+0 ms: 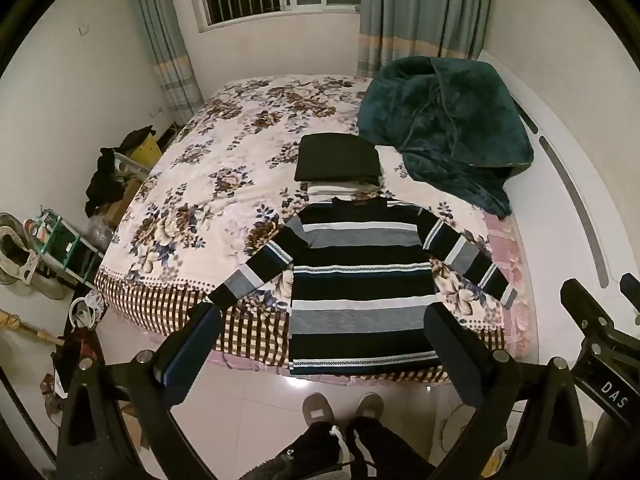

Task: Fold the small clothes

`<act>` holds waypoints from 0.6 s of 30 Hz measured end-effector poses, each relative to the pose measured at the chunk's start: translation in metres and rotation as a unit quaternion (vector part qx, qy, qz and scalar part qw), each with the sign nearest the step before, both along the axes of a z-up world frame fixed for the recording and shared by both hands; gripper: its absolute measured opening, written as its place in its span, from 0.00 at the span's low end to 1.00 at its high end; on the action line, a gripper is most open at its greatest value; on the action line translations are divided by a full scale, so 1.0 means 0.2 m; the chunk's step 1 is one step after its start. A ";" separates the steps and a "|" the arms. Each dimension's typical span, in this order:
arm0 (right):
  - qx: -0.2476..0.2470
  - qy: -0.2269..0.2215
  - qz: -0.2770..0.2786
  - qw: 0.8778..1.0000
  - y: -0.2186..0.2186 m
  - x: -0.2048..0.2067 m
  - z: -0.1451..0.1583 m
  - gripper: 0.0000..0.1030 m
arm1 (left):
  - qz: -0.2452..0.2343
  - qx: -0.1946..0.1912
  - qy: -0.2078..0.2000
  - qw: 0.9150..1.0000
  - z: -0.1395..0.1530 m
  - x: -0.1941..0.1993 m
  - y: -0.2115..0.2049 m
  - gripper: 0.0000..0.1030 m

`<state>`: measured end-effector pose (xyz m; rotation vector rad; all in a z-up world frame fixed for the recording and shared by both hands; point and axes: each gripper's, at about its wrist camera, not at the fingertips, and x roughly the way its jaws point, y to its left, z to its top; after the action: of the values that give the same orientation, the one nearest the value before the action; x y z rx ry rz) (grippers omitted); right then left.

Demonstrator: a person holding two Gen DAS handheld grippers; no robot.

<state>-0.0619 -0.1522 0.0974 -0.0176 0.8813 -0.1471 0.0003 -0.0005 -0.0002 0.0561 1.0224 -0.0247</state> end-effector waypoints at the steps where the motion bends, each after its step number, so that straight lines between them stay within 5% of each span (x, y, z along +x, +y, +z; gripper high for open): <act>1: 0.001 0.000 0.001 1.000 0.00 0.00 0.00 1.00 | -0.001 0.000 0.001 1.000 0.00 0.00 0.00 1.00; 18: -0.009 0.005 0.002 1.000 0.04 0.00 -0.01 1.00 | 0.003 -0.004 -0.003 1.000 0.00 0.00 0.00 1.00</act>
<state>-0.0611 -0.1434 0.0948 -0.0366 0.8896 -0.1504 0.0009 -0.0002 -0.0007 0.0462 1.0156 -0.0226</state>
